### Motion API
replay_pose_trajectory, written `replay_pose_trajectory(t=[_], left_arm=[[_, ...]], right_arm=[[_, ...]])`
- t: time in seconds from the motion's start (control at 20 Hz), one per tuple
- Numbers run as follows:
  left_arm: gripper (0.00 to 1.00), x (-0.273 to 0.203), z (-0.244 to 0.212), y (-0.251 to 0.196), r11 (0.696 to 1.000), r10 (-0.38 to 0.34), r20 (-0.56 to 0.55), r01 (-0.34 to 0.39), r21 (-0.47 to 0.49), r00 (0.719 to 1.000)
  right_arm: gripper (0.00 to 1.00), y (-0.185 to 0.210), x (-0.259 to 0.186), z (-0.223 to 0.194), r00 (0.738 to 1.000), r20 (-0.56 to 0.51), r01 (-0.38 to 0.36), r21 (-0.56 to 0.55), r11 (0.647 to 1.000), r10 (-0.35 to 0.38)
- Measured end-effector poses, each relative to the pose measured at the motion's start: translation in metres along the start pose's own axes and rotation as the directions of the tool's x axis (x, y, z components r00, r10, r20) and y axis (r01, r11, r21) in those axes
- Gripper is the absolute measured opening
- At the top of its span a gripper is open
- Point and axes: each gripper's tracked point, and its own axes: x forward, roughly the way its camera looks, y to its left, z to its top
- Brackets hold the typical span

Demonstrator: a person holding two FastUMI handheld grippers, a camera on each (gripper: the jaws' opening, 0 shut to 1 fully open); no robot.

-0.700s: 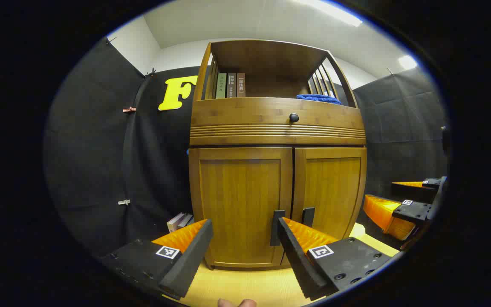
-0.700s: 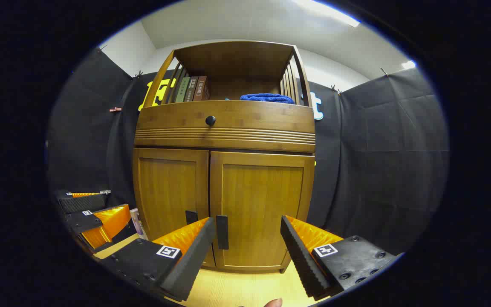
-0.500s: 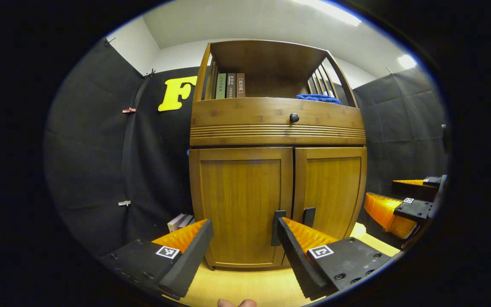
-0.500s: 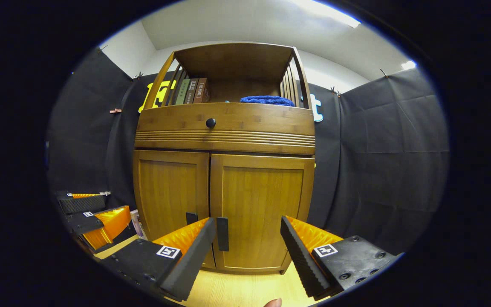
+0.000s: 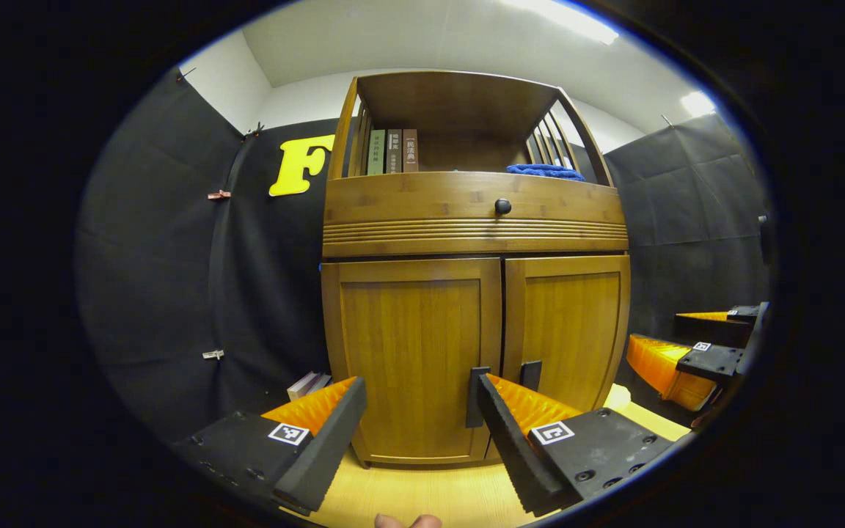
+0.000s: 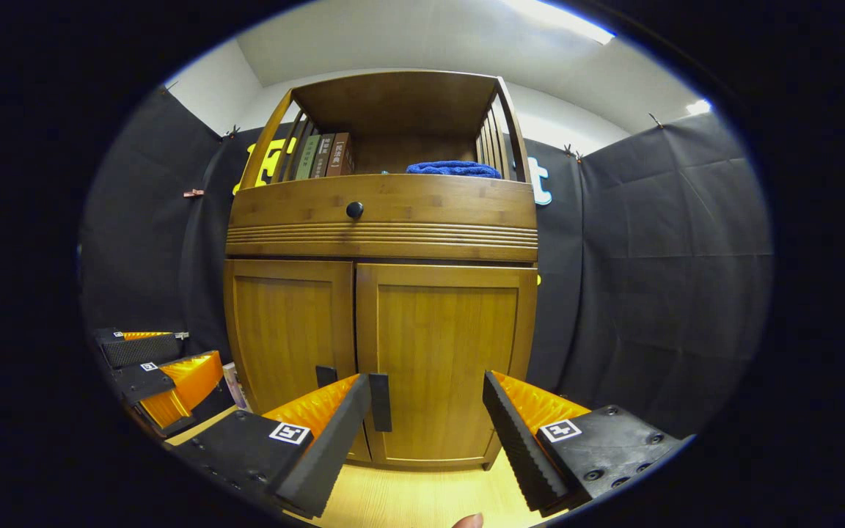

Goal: Open the right door of the double-door shoe cabinet with the right hand, and open the left door with the left hand.

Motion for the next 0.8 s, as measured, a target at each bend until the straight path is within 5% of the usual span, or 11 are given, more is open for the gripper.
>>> replay_pose_trajectory(t=[0.45,0.8], left_arm=[[0.92,0.0,0.002,-0.003,1.0,-0.001,0.006,0.001,0.003,1.0],[0.96,0.004,-0.006,0.013,1.0,0.016,-0.006,-0.015,0.007,1.0]], right_arm=[[0.99,0.002,0.007,-0.003,0.999,0.003,-0.032,0.011,0.999,0.032],[0.98,0.028,0.064,-0.034,0.998,-0.027,-0.06,0.034,0.998,0.061]])
